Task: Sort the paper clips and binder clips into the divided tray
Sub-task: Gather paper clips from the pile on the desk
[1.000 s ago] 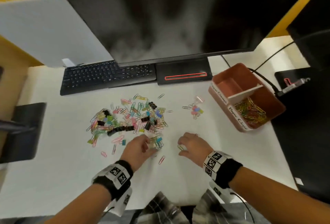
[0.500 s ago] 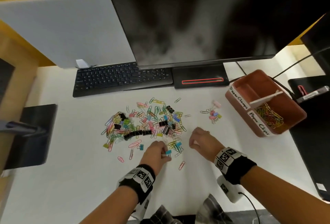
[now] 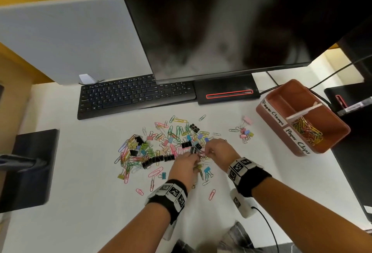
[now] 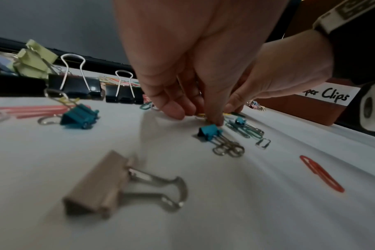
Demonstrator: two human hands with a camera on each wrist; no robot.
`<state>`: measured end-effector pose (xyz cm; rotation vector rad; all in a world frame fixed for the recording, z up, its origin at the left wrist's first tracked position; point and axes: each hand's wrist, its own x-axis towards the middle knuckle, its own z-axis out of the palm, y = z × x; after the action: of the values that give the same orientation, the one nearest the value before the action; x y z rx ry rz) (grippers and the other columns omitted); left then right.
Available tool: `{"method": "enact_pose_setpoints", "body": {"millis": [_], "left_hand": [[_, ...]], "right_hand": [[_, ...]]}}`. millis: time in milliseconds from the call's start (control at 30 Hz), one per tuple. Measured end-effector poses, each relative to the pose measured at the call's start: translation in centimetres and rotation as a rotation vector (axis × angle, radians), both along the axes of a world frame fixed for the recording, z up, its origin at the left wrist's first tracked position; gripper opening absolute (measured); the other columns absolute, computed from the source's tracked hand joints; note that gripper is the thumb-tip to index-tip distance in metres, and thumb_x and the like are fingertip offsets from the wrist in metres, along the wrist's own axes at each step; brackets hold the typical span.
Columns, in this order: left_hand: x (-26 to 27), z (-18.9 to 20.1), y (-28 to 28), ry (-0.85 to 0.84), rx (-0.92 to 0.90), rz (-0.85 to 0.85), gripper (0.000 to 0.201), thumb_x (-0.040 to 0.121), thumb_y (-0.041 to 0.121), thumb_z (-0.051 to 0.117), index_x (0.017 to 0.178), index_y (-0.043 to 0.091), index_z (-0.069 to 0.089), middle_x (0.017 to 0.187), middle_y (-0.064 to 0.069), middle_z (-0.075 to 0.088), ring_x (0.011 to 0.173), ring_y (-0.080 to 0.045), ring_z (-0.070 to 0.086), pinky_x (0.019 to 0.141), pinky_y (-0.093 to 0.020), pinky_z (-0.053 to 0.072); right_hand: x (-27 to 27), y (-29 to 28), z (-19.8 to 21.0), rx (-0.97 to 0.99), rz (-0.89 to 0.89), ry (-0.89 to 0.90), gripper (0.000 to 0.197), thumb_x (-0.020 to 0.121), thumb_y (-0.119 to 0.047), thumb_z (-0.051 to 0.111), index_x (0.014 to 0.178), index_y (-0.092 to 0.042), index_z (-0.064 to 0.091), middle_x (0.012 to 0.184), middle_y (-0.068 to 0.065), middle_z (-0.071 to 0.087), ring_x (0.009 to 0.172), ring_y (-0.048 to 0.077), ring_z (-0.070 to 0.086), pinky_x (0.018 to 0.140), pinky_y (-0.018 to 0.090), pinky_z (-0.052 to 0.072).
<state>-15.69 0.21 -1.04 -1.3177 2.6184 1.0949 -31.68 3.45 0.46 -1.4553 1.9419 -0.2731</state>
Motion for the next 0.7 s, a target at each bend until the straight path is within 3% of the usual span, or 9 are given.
{"method": "enact_pose_setpoints", "body": {"millis": [100,167,267,467,600,700], "left_hand": [[-0.1,-0.2,-0.6,0.01,-0.005,-0.011,0.018,0.088,0.007,0.053,0.104,0.013,0.059,0.103,-0.005,0.062,0.092,-0.015,0.052,0.076,-0.019,0.04],[-0.2,-0.2,-0.9,-0.024,-0.024,-0.05,0.019,0.09,0.01,0.051,0.108,0.012,0.058,0.104,-0.007,0.062,0.097,-0.02,0.054,0.082,-0.025,0.045],[-0.1,-0.4,-1.1,-0.074,-0.061,-0.118,0.023,0.093,0.012,0.047,0.112,0.013,0.059,0.108,-0.009,0.061,0.103,-0.024,0.053,0.089,-0.03,0.044],[-0.2,-0.7,-1.1,-0.065,-0.085,-0.137,0.024,0.094,0.01,0.044,0.112,0.014,0.06,0.11,-0.007,0.057,0.103,-0.024,0.053,0.088,-0.029,0.042],[0.3,0.6,-1.5,0.052,0.01,-0.067,0.019,0.092,0.015,0.052,0.106,0.013,0.063,0.103,-0.004,0.062,0.09,-0.016,0.056,0.081,-0.019,0.043],[1.1,1.7,-1.0,0.102,0.113,-0.108,0.019,0.089,0.014,0.057,0.107,0.016,0.061,0.089,0.002,0.061,0.068,-0.002,0.049,0.065,-0.008,0.038]], "right_hand": [[-0.6,0.0,0.3,0.036,-0.038,0.008,0.015,0.087,-0.007,0.054,0.1,-0.014,0.055,0.096,0.006,0.064,0.089,0.023,0.058,0.077,0.027,0.042],[-0.9,0.0,0.6,0.077,-0.013,0.047,0.02,0.089,-0.01,0.051,0.108,-0.013,0.057,0.1,0.005,0.063,0.094,0.023,0.058,0.081,0.027,0.042],[-1.4,0.0,0.7,0.108,0.028,0.077,0.021,0.091,-0.016,0.05,0.105,-0.012,0.065,0.107,0.007,0.058,0.1,0.024,0.056,0.087,0.029,0.043],[-2.4,0.7,0.4,0.071,0.012,0.031,0.02,0.092,-0.017,0.051,0.099,-0.011,0.068,0.106,0.009,0.055,0.095,0.026,0.057,0.088,0.031,0.046],[-2.7,1.0,1.0,0.001,0.005,-0.03,0.016,0.088,-0.014,0.058,0.094,-0.004,0.069,0.105,0.011,0.056,0.084,0.016,0.05,0.086,0.025,0.043],[-1.2,1.2,1.1,0.041,0.118,-0.017,0.019,0.088,-0.014,0.056,0.095,0.0,0.068,0.106,0.011,0.057,0.089,0.023,0.058,0.088,0.033,0.048]]}}
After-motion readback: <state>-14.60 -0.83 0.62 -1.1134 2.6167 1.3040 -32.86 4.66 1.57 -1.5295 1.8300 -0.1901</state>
